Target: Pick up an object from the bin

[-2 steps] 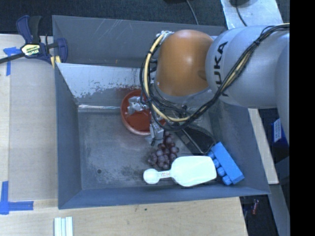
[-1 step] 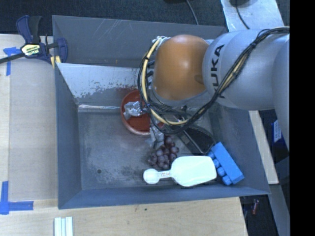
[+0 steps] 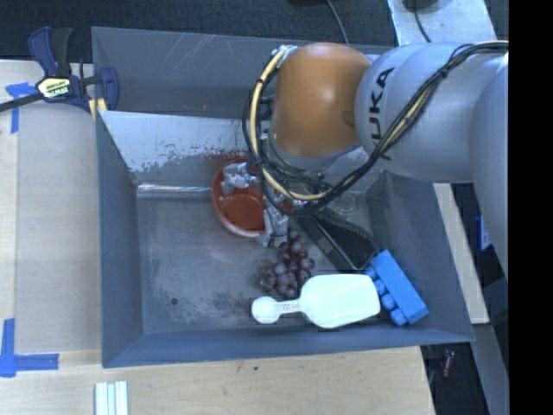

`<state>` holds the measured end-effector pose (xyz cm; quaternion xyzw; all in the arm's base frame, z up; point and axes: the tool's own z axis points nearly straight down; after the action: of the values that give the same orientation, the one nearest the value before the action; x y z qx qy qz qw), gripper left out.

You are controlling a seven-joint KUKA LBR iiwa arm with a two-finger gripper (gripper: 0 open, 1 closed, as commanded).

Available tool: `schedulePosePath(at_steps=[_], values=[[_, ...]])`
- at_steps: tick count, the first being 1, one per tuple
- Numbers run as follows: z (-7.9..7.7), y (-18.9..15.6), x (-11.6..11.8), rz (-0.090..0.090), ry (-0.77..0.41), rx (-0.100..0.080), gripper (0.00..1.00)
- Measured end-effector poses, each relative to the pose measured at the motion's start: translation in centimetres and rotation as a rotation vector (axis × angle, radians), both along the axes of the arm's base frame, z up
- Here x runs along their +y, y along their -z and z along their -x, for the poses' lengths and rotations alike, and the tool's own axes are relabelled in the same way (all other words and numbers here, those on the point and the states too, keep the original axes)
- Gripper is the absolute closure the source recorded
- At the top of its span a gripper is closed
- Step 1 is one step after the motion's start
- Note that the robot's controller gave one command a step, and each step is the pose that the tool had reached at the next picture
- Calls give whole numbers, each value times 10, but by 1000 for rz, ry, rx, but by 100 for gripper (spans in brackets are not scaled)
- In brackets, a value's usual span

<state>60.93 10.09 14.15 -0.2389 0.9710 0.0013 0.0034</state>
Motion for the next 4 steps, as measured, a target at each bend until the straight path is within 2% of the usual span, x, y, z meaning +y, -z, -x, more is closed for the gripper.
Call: schedulePosePath(at_steps=[1,2,3,4], values=[[7,43,-8,-4,213,-8,0],[6,41,-7,-3,181,-10,0],[6,56,14,-2,69,-12,0],[3,68,-24,-2,111,-10,100]])
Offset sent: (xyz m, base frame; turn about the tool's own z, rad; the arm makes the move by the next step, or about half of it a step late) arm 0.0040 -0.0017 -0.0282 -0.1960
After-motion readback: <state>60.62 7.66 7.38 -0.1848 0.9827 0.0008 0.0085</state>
